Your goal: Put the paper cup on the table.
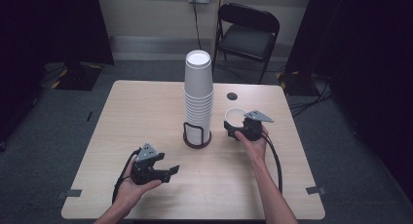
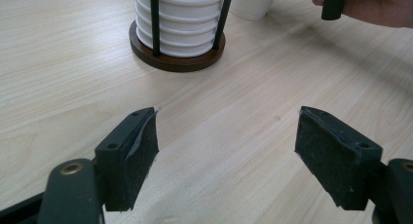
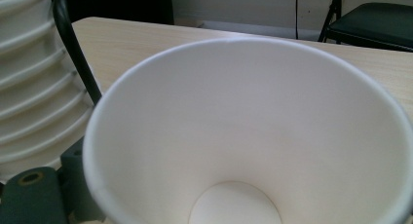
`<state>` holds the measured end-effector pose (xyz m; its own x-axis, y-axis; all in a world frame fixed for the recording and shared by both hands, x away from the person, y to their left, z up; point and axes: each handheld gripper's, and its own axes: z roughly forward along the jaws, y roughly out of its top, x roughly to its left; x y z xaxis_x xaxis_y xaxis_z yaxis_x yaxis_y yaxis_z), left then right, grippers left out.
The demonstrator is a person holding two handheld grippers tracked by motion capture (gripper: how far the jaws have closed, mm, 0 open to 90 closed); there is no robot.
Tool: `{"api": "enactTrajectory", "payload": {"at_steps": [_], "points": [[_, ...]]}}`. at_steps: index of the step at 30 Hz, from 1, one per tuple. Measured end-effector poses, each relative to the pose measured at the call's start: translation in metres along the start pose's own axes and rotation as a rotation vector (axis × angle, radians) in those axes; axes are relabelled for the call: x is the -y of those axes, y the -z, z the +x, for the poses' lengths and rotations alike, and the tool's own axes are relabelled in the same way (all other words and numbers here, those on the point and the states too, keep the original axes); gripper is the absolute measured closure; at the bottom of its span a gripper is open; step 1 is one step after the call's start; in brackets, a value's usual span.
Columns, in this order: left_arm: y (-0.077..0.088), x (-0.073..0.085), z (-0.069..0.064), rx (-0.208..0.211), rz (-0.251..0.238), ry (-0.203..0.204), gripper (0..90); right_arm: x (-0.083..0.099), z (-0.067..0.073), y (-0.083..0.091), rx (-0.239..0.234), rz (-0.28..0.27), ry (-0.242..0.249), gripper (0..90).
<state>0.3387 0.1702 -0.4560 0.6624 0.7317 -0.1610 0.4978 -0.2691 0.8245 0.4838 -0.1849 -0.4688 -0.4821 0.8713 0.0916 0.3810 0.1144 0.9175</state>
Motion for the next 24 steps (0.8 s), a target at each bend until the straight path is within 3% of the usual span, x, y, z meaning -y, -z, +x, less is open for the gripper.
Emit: {"api": "enactTrajectory", "payload": {"at_steps": [10,24], "points": [[0.000,0.000,0.001,-0.002,0.004,0.003,23.4,0.001,0.000,0.001,-0.002,0.060,0.018,11.4],[-0.001,0.001,0.001,-0.004,0.007,0.010,23.4,0.011,0.001,-0.002,-0.017,0.118,-0.004,12.8]]}}
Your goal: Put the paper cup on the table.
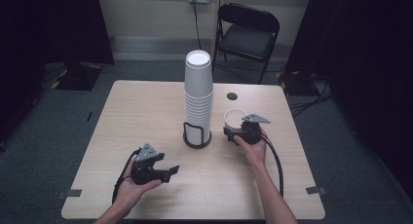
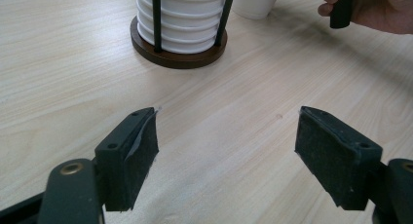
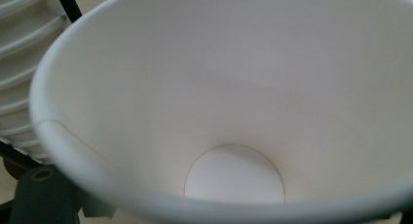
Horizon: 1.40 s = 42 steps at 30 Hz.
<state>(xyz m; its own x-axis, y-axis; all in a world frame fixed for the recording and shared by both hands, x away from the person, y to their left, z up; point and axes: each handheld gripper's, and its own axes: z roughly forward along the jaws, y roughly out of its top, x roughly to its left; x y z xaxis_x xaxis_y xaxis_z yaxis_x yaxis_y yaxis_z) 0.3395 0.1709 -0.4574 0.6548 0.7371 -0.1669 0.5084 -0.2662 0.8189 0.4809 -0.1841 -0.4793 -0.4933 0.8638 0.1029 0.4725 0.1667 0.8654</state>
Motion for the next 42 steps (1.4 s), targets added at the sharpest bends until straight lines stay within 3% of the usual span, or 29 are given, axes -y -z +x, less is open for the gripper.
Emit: {"api": "enactTrajectory", "payload": {"at_steps": [18,30,32,42], "points": [[-0.001,0.000,0.000,0.005,-0.001,0.013,23.4,0.013,-0.004,0.017,0.004,0.021,-0.026,13.1],[-0.001,-0.001,0.000,-0.001,0.001,0.017,23.4,0.011,0.001,0.043,0.002,0.010,-0.038,14.2],[-0.002,-0.001,0.001,-0.005,0.005,0.018,23.4,0.011,0.005,0.051,0.002,0.019,-0.012,14.3],[-0.002,-0.001,0.002,-0.026,0.004,0.015,22.8,0.007,0.017,0.081,-0.010,0.024,0.011,14.6]]}}
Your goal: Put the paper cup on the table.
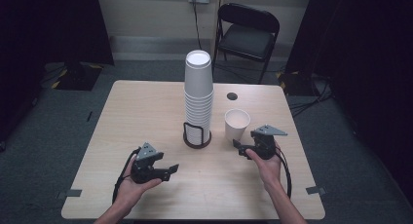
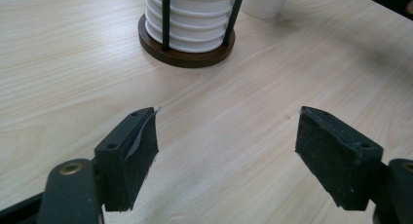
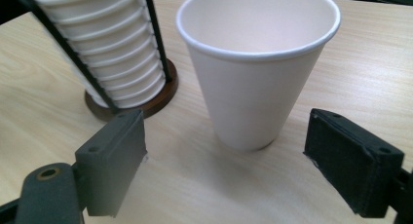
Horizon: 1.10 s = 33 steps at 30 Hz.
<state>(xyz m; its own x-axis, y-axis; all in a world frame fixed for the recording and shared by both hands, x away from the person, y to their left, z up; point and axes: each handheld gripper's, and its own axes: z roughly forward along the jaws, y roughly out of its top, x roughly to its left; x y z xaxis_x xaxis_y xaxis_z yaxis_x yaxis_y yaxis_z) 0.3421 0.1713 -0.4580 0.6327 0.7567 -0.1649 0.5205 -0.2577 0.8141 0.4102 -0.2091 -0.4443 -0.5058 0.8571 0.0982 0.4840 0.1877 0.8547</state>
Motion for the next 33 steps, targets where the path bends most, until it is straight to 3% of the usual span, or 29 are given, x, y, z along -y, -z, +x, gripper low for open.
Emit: {"api": "enactTrajectory", "payload": {"at_steps": [3,7,20,27,31,33], "points": [[0.000,0.000,0.000,-0.012,0.002,0.000,21.3,0.001,0.009,0.015,-0.011,-0.024,-0.007,14.5],[0.000,0.000,0.002,-0.026,0.000,-0.003,21.0,0.008,0.016,0.025,-0.030,-0.010,0.001,14.5],[-0.001,0.001,0.001,-0.024,-0.004,0.010,17.8,0.033,0.030,0.059,-0.044,-0.014,-0.015,14.5],[-0.003,0.001,0.003,-0.024,-0.009,0.008,16.4,0.046,0.036,0.063,-0.055,-0.008,-0.029,14.5],[-0.006,0.001,0.007,-0.007,-0.002,0.031,16.4,0.049,0.031,0.061,-0.050,0.000,-0.031,14.4],[-0.006,0.001,0.007,-0.015,0.005,0.022,16.4,0.052,0.026,0.058,-0.029,0.005,-0.038,13.4]]}}
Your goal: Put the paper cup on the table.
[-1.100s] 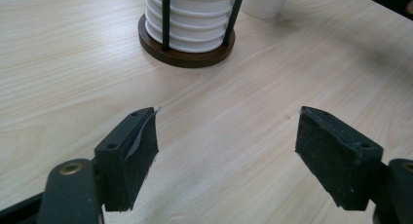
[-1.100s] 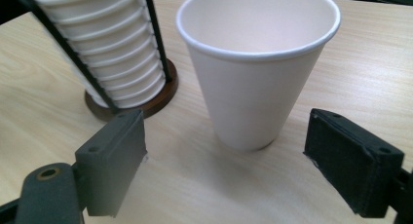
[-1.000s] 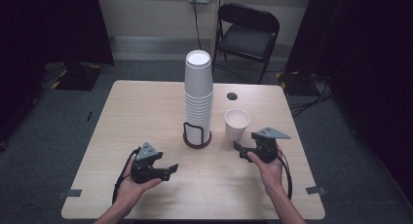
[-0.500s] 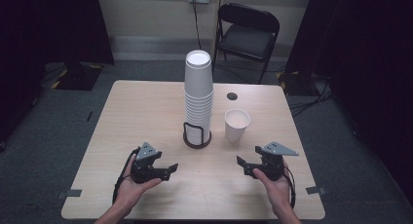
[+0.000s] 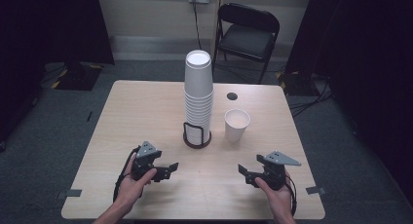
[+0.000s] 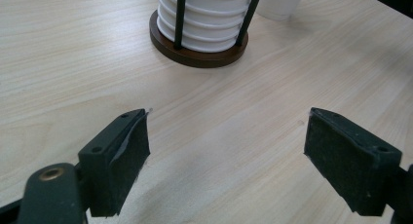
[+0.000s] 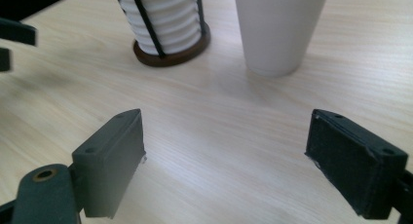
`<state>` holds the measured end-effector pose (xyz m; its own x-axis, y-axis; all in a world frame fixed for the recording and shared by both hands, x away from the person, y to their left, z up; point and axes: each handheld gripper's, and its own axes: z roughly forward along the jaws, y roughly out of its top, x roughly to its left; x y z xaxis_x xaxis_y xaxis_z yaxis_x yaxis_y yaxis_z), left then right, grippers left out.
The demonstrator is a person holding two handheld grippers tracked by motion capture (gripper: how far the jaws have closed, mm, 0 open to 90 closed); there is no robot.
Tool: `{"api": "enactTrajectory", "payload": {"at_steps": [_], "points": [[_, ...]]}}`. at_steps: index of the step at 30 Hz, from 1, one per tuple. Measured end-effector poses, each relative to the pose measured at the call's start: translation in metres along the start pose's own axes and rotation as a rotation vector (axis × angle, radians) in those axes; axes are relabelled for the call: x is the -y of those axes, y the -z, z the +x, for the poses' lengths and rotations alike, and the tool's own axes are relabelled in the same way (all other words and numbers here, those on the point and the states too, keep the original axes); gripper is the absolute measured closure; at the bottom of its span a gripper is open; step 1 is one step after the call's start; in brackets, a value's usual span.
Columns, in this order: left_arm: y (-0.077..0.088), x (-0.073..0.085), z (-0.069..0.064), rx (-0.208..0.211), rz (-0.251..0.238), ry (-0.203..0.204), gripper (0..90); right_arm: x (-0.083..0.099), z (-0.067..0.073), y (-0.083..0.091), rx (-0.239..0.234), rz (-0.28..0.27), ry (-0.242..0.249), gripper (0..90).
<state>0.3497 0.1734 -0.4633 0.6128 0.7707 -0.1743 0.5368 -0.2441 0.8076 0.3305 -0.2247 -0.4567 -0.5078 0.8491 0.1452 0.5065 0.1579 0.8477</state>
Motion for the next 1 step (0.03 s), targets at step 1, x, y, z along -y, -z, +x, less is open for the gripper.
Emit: {"api": "enactTrajectory", "payload": {"at_steps": [1], "points": [[0.0000,0.0000,0.0000,0.000,0.000,0.000,16.4,0.0000,0.0000,0.0000,0.000,0.000,0.000,13.4]]}}
